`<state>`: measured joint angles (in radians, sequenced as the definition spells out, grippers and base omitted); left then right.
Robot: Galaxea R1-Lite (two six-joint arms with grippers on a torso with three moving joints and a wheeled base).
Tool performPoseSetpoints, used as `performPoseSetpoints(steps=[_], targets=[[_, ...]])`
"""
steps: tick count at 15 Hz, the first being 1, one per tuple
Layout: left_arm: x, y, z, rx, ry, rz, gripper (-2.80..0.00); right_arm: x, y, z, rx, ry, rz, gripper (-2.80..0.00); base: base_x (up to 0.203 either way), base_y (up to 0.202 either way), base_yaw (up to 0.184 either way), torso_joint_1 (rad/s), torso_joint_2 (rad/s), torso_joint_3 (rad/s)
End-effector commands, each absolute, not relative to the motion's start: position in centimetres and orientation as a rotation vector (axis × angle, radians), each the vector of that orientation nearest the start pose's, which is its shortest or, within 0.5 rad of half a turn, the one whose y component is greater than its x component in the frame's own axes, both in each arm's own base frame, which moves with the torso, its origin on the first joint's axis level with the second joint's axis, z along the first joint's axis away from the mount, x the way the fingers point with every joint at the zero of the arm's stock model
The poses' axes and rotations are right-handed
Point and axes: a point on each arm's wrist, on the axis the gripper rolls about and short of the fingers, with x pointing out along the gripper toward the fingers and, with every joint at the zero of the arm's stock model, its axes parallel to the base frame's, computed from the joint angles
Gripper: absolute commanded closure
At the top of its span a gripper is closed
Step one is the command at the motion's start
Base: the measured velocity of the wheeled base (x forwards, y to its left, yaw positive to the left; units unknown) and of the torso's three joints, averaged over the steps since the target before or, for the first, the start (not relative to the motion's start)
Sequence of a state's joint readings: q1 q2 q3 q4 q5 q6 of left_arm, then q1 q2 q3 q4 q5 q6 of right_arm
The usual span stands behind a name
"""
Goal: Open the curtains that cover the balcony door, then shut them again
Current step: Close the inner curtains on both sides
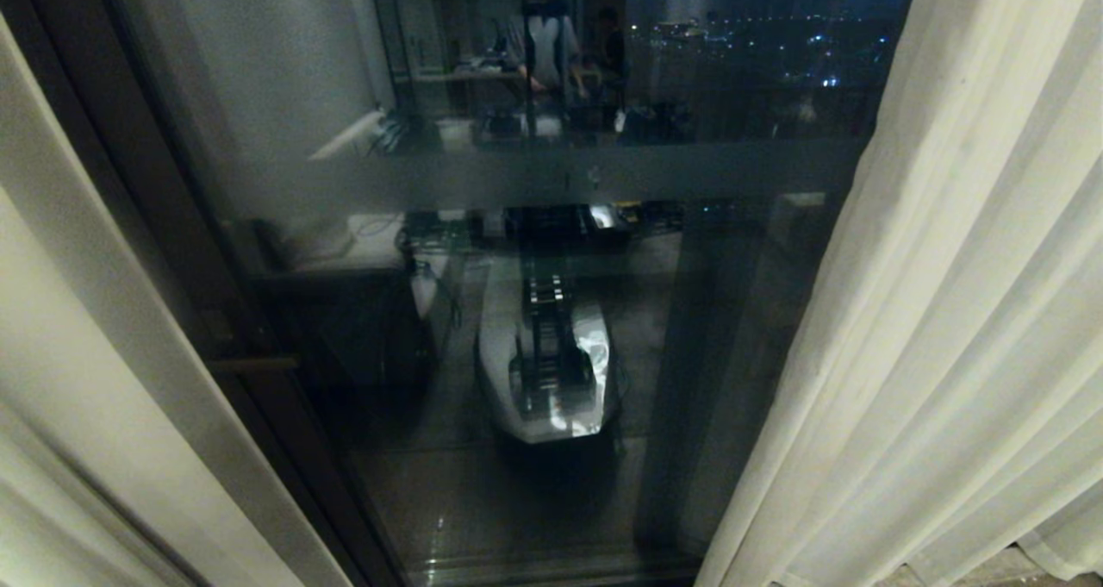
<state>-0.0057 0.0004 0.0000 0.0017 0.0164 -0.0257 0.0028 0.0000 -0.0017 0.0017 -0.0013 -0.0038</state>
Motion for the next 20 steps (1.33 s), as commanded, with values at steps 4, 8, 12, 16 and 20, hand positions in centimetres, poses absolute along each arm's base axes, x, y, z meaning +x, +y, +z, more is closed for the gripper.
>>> performPoseSetpoints(steps=[4,8,12,16,20], targets=[[-2.28,0.05,7.53,-0.026,0.001,0.011,0.0,-2.29,-0.01,7.58,-0.005,0.0,0.002,0.0,0.001,0.068,-0.009,0.002,0.0,0.0],[-2.28,0.05,7.55,-0.028,0.0,0.011,0.0,-2.28,-0.01,7.58,-0.005,0.002,0.003,0.0,0.0,0.19,0.003,0.006,0.0,0.002],[-2.28,0.05,7.53,-0.028,0.001,0.011,0.0,-2.28,-0.01,7.58,-0.005,0.002,0.002,0.0,0.0,0.165,0.001,0.005,0.0,0.003],[-2.28,0.05,7.53,-0.028,0.001,0.011,0.0,-2.28,-0.01,7.58,-0.005,0.001,0.002,0.0,0.0,0.013,0.0,0.001,0.0,0.0],[-2.28,0.06,7.53,-0.028,0.001,0.012,0.0,-2.28,-0.01,7.58,-0.005,0.002,0.003,0.0,0.0,0.0,0.0,0.0,0.0,0.0]])
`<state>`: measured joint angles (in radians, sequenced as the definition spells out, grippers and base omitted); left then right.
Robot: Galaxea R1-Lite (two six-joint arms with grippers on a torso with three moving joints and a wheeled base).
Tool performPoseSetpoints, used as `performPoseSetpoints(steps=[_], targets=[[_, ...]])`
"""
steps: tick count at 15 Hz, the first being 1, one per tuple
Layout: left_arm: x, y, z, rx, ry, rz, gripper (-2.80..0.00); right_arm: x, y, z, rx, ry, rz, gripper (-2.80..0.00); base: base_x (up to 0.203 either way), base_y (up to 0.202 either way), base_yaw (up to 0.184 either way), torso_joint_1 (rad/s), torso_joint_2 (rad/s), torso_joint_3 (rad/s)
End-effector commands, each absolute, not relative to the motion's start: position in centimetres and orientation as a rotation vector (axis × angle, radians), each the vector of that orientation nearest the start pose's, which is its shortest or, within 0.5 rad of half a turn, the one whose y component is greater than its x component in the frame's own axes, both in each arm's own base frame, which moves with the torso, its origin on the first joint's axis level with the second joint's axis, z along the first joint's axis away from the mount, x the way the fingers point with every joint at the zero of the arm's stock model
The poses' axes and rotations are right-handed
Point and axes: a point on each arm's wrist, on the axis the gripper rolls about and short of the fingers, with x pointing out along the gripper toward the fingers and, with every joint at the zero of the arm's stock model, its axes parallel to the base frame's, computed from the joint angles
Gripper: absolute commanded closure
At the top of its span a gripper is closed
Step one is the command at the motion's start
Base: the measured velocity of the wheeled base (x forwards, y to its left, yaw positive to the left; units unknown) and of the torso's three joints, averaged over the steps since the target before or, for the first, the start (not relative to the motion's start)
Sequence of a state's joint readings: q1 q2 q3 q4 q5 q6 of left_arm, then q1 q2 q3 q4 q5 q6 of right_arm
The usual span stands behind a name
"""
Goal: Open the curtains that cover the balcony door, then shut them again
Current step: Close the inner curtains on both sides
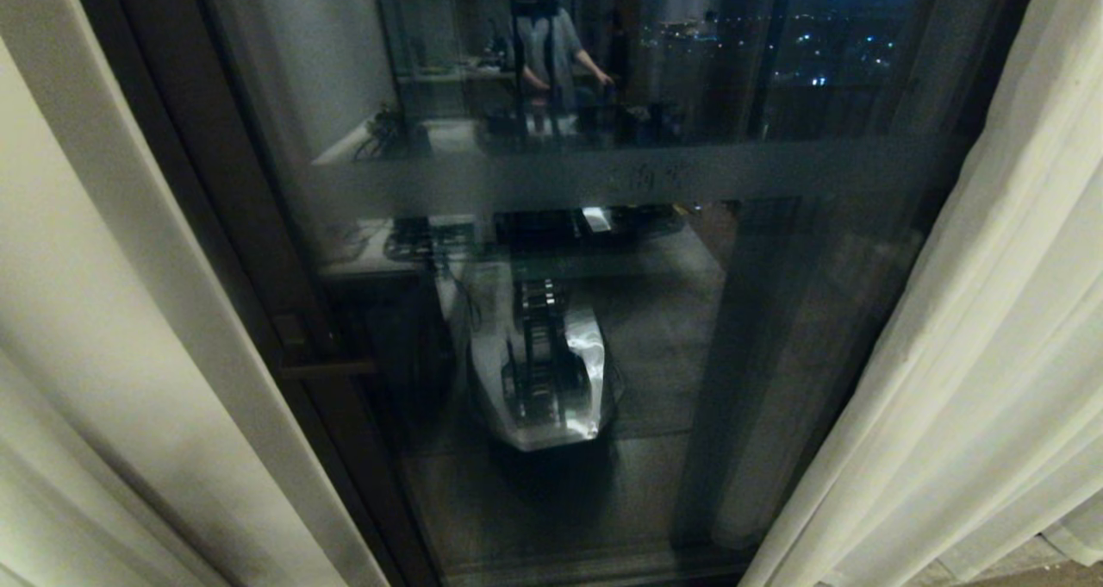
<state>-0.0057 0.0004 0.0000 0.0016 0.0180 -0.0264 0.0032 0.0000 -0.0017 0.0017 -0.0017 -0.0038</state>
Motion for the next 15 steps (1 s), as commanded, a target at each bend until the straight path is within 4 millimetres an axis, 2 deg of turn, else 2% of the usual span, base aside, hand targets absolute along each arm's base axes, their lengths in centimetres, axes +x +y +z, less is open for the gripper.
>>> performPoseSetpoints(steps=[1,10,15], targets=[[-2.28,0.06,7.53,-0.028,0.001,0.012,0.0,-2.29,-0.01,7.58,-0.005,0.0,0.002,0.0,0.0,0.0,0.0,0.0,0.0,0.0],[-2.28,0.06,7.53,-0.028,0.001,0.012,0.0,-2.29,-0.03,7.58,0.011,0.001,-0.008,0.0,0.0,0.0,0.0,0.0,0.0,0.0],[-2.28,0.06,7.53,-0.028,0.001,0.012,0.0,-2.28,-0.03,7.58,0.011,0.001,-0.008,0.0,-0.002,-0.006,0.107,0.004,0.0,0.001]])
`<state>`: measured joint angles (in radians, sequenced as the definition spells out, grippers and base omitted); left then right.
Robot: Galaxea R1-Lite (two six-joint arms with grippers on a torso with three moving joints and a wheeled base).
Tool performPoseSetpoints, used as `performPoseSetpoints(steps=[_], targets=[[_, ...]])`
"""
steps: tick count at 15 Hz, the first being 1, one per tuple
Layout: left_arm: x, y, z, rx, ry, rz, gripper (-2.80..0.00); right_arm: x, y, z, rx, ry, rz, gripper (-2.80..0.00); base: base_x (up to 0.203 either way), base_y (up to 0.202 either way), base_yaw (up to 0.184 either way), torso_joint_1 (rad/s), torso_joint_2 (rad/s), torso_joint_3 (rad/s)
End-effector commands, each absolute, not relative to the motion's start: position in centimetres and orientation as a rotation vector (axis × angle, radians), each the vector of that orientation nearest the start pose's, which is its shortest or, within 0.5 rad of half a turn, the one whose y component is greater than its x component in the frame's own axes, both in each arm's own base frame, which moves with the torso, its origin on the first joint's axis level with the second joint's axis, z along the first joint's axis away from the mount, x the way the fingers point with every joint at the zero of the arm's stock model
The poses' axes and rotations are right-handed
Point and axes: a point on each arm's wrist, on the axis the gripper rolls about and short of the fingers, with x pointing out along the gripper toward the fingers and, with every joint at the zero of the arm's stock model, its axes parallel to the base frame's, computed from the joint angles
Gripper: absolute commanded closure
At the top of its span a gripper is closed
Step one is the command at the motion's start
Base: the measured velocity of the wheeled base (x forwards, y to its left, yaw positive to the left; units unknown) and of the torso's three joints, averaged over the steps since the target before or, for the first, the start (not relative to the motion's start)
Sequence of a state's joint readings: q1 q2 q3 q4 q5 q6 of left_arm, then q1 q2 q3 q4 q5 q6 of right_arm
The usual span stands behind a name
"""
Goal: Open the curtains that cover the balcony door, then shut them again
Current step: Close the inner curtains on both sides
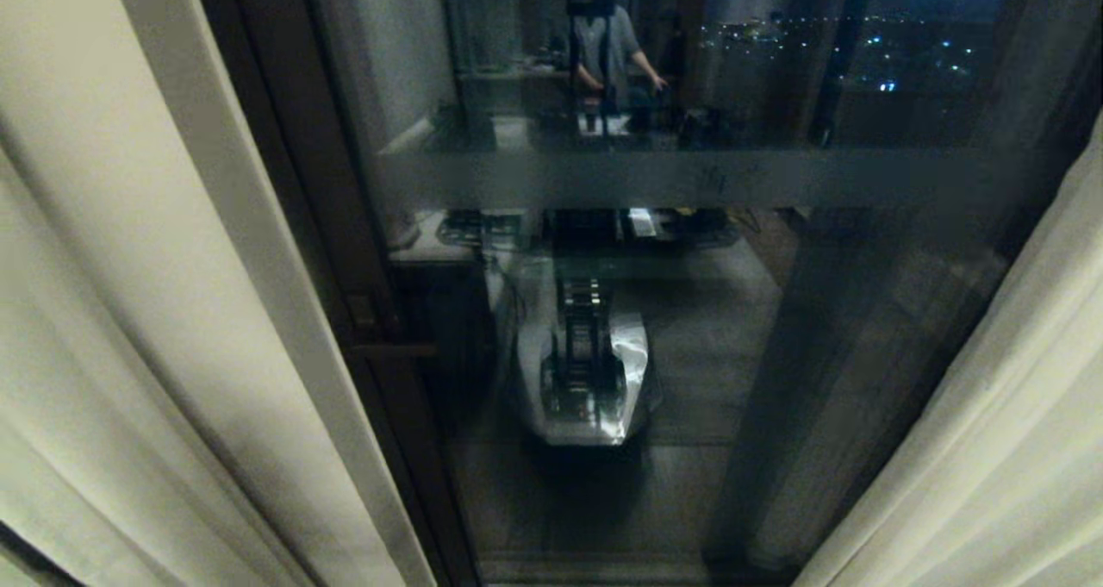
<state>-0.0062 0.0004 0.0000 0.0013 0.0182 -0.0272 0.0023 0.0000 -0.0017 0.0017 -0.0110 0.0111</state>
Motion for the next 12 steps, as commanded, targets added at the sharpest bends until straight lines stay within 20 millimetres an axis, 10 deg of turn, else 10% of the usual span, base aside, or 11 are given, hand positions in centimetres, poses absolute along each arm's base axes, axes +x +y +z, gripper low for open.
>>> performPoseSetpoints(steps=[1,12], targets=[[-2.28,0.06,7.53,-0.028,0.001,0.012,0.0,-2.28,-0.03,7.58,0.011,0.001,-0.008,0.0,-0.002,-0.001,0.066,0.005,0.0,0.001],[-2.28,0.05,7.53,-0.025,0.001,0.009,0.0,-2.28,-0.03,7.58,0.011,0.001,-0.008,0.0,0.0,0.0,0.0,0.0,0.0,0.0]])
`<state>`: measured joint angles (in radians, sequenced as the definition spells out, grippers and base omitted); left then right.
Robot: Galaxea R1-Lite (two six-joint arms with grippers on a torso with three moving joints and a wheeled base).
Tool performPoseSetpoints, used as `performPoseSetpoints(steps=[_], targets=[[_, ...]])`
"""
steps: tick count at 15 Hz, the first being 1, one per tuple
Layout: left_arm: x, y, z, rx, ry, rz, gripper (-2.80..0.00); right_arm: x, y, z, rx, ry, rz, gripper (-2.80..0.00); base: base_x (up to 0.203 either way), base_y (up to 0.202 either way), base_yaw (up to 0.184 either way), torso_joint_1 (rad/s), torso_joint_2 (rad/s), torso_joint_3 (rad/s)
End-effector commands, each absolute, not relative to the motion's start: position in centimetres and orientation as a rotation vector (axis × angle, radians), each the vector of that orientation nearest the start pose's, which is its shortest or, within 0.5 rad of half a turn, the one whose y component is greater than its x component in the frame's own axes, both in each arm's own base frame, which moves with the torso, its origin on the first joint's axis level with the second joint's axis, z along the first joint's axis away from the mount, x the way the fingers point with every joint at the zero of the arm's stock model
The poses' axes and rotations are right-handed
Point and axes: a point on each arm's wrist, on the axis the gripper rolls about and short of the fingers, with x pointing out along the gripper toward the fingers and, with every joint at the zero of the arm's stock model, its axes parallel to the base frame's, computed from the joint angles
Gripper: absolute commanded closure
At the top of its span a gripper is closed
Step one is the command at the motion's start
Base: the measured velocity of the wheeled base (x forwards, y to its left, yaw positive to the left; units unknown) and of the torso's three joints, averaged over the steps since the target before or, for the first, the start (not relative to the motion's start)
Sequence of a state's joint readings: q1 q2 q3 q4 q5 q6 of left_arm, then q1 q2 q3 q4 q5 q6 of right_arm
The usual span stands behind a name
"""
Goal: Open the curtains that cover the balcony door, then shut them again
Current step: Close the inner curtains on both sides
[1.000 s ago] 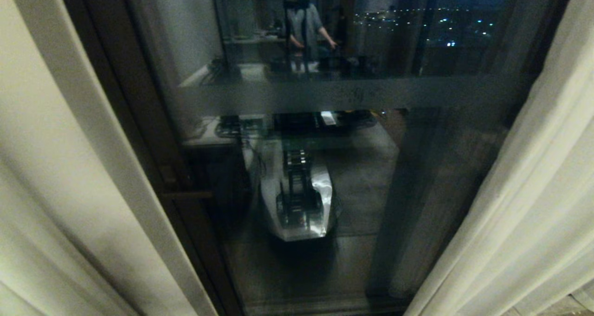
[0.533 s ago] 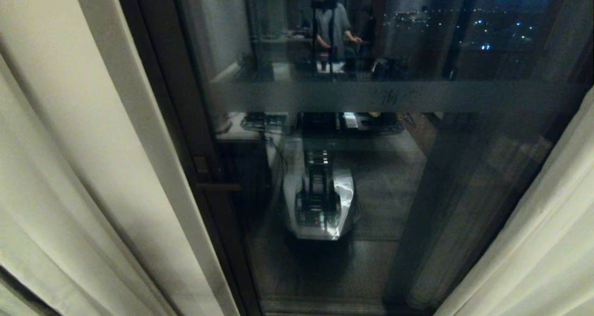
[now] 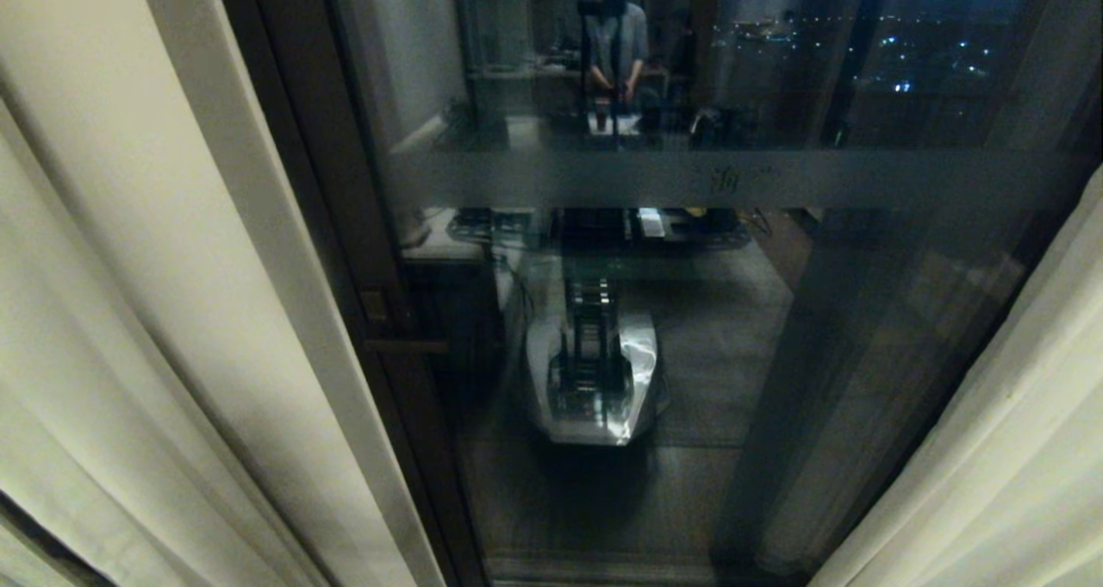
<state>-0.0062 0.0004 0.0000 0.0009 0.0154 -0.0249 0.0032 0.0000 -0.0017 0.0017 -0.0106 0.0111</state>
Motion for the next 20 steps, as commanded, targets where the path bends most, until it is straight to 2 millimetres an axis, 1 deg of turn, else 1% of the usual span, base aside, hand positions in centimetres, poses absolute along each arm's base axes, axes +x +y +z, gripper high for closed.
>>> performPoseSetpoints(steps=[1,6,8,11,12,14,17,19,20], targets=[[-2.3,0.1,7.5,-0.026,0.001,0.012,0.0,-2.3,0.0,7.6,0.011,0.001,-0.008,0.0,0.0,0.0,0.0,0.0,0.0,0.0],[-2.3,0.1,7.7,0.0,-0.009,0.011,0.0,-2.3,0.0,7.6,0.011,0.001,-0.008,0.0,0.0,0.0,0.0,0.0,0.0,0.0],[-3.0,0.0,9.7,-0.001,-0.081,0.002,0.0,-2.3,0.0,7.6,0.011,0.001,-0.008,0.0,0.0,0.0,0.0,0.0,0.0,0.0],[-4.2,0.0,11.9,-0.002,-0.103,0.0,0.0,-2.3,0.0,7.6,0.012,0.0,-0.008,0.0,0.0,0.0,0.0,0.0,0.0,0.0],[-4.8,0.0,12.8,-0.001,-0.097,0.0,0.0,-2.3,0.0,7.6,0.011,0.001,-0.008,0.0,0.0,0.0,0.0,0.0,0.0,0.0],[-6.2,0.1,15.4,0.006,-0.077,0.004,0.0,-2.3,0.0,7.6,0.011,0.001,-0.008,0.0,0.0,0.0,0.0,0.0,0.0,0.0],[-5.5,0.1,19.4,0.039,-0.018,0.026,0.0,-2.3,0.0,7.6,0.012,0.001,-0.008,0.0,0.0,0.0,0.0,0.0,0.0,0.0],[-4.4,0.3,22.5,0.066,0.002,0.074,0.0,-2.3,0.0,7.6,0.011,0.001,-0.008,0.0,0.0,0.0,0.0,0.0,0.0,0.0],[-3.7,0.4,23.9,0.08,0.015,0.134,0.0,-2.3,0.0,7.6,0.011,0.001,-0.008,0.0,0.0,0.0,0.0,0.0,0.0,0.0]])
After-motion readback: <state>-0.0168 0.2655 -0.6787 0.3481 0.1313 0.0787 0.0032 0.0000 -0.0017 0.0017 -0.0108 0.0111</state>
